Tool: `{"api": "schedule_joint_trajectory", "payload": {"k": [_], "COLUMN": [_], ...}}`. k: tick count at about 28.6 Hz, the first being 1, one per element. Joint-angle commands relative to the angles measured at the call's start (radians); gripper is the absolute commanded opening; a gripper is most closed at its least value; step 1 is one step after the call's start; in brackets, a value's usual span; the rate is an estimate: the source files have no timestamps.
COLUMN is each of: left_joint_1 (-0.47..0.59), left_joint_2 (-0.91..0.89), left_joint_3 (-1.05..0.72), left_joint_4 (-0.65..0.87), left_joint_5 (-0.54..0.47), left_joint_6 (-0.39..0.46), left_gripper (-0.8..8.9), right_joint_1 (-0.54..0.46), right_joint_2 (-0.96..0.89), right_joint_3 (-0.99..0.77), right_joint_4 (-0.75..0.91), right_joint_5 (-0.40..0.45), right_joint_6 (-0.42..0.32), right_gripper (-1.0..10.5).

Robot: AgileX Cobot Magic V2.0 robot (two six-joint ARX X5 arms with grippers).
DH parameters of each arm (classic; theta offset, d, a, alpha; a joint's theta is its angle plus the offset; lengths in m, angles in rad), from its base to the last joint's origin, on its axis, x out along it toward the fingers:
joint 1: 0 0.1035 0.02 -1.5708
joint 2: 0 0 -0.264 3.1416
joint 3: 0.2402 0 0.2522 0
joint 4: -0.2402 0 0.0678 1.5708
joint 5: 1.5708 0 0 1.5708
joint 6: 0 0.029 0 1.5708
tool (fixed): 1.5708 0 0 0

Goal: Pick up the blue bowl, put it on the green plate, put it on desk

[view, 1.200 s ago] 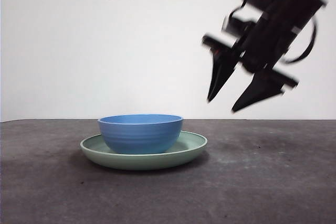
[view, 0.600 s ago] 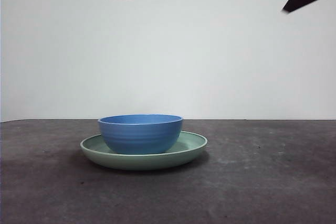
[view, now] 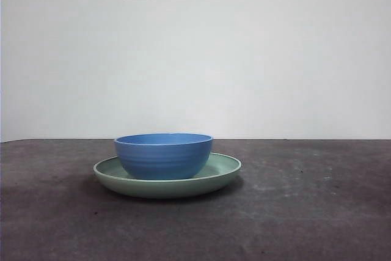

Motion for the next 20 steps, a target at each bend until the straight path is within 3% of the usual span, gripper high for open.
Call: {"api": "schedule_joint_trajectory", "payload": {"k": [1, 4, 5, 7, 8, 20], "left_joint_1": [-0.004, -0.004, -0.005, -0.004, -0.005, -0.004], "left_joint_2": [0.010, 0.010, 0.010, 0.010, 0.010, 0.010], "left_joint_3": [0.007, 0.007, 0.007, 0.007, 0.007, 0.008], "left_joint_4": [0.006, 0.006, 0.006, 0.006, 0.006, 0.011], "left_joint_5": [0.006, 0.006, 0.006, 0.006, 0.006, 0.006], "left_joint_6": [0.005, 0.005, 0.005, 0.005, 0.005, 0.005], "left_gripper": [2.79, 2.68, 2.35, 0.72, 0.00, 0.15], "right_joint_1": [0.007, 0.007, 0.007, 0.007, 0.007, 0.007], "right_joint_2": [0.007, 0.007, 0.007, 0.007, 0.007, 0.006], "right_joint_3": [0.017, 0.017, 0.017, 0.017, 0.017, 0.017], "right_joint_4": [0.002, 0.002, 0.000, -0.004, -0.006, 0.024], "right_joint_5": [-0.002, -0.002, -0.003, -0.003, -0.003, -0.002], "right_joint_6": [-0.016, -0.016, -0.018, -0.035, -0.040, -0.041], "right_gripper": [2.7, 2.6, 2.0, 0.1, 0.1, 0.1]}}
